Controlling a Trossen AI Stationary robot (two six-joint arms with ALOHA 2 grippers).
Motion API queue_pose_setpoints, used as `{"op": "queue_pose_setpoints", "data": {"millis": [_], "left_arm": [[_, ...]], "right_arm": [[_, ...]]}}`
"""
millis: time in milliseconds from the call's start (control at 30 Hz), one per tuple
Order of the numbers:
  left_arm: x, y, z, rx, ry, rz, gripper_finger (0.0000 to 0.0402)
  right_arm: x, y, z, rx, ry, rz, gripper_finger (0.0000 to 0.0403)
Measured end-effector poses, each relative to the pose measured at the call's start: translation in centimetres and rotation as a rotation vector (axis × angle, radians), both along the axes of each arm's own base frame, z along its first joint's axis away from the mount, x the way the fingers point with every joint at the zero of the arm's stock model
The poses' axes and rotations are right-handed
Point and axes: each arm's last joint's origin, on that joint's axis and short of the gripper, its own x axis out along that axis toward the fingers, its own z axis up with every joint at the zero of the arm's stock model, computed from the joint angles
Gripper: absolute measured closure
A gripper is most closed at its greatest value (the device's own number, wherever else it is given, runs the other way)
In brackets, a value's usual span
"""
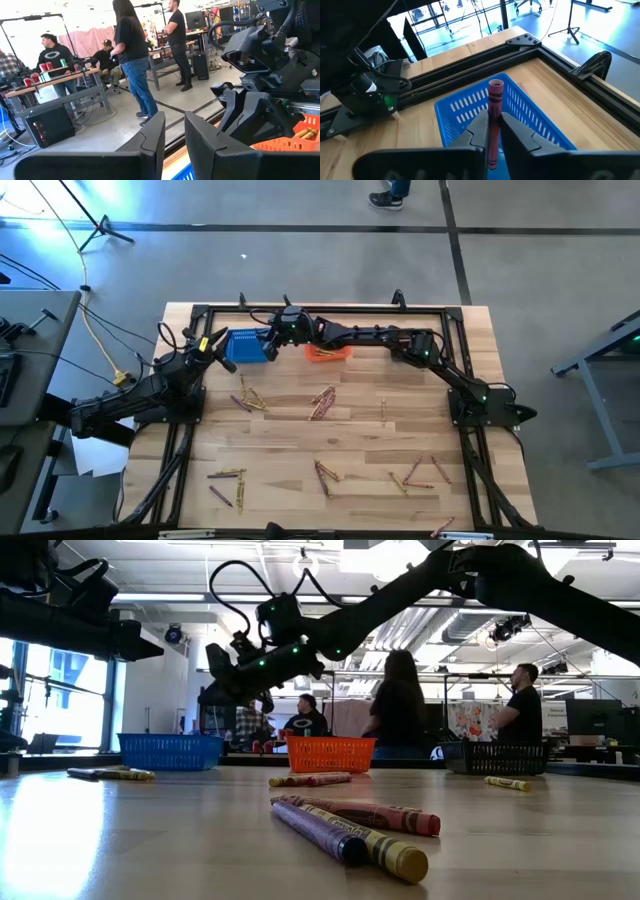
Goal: Sort crayons
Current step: Put the violet crayon into the blue bin
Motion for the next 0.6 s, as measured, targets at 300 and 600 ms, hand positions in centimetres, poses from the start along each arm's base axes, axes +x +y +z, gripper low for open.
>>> {"op": "queue_pose_setpoints", "data": {"millis": [300, 600], "left_arm": [[0.0, 0.0, 0.0, 0.0, 0.0, 0.0, 0.0342], [0.0, 0.0, 0.0, -0.023, -0.037, -0.002, 0.0342]], "right_arm": [[0.1, -0.1, 0.5, -0.013, -0.055, -0.003, 0.0324], [-0.5, -0.3, 3.6, 0.044, -0.116, -0.009, 0.032]]}}
